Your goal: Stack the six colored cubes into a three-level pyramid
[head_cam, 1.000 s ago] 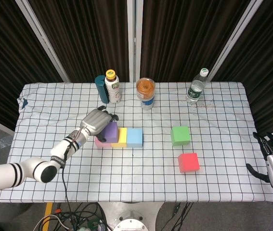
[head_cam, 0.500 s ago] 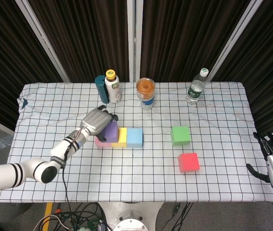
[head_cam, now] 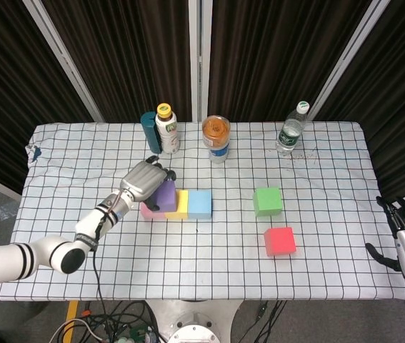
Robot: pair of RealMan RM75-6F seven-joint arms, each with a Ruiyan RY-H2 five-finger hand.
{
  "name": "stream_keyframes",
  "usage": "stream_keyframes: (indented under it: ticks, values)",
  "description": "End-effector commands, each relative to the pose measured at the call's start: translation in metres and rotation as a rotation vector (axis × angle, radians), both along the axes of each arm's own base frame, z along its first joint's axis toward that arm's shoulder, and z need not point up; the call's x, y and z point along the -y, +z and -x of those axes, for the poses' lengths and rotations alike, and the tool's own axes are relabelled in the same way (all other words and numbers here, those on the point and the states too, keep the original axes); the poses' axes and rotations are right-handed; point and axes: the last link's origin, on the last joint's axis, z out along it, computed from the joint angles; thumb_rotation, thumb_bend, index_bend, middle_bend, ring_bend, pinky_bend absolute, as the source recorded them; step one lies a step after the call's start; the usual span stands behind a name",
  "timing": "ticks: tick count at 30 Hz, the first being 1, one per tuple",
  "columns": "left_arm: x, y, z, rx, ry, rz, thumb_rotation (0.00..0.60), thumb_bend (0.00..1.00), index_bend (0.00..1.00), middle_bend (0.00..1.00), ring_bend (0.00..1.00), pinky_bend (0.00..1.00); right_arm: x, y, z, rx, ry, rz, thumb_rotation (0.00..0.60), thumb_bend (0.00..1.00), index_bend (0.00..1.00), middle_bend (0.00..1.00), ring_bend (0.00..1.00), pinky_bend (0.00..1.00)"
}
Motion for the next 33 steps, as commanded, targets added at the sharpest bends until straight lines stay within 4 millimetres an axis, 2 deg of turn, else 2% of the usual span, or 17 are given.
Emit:
stream_keyframes:
  ticks: [1, 25, 33]
  values:
    - [-0.0007, 0.0003, 0.0001, 0.002, 0.000, -0.001, 0.600, 0.06, 0.30, 0.38, 0.26, 0.10, 0.0001, -0.0002, -0.0004, 0.000, 0.001, 0.000, 0.600, 0.16, 0.00, 0.17, 0.00, 0.12]
    - [-0.0039, -0.0028, 0.0024, -0.002, -0.011, 0.021, 0.600, 0.06, 0.30, 0.37, 0.26, 0.09, -0.0006, -0.0005, -0.0027, -0.005, -0.006, 0.004, 0.600, 0.17, 0.00, 0.17, 0.00, 0.12]
    - [-0.0047, -0.0069, 0.0046, -0.012, -0.003, 0.034, 0.600, 0.06, 0.29, 0.32, 0.25, 0.09, -0.0002, -0.0009, -0.0018, -0.005, -0.010, 0.002, 0.600, 0.16, 0.00, 0.17, 0.00, 0.12]
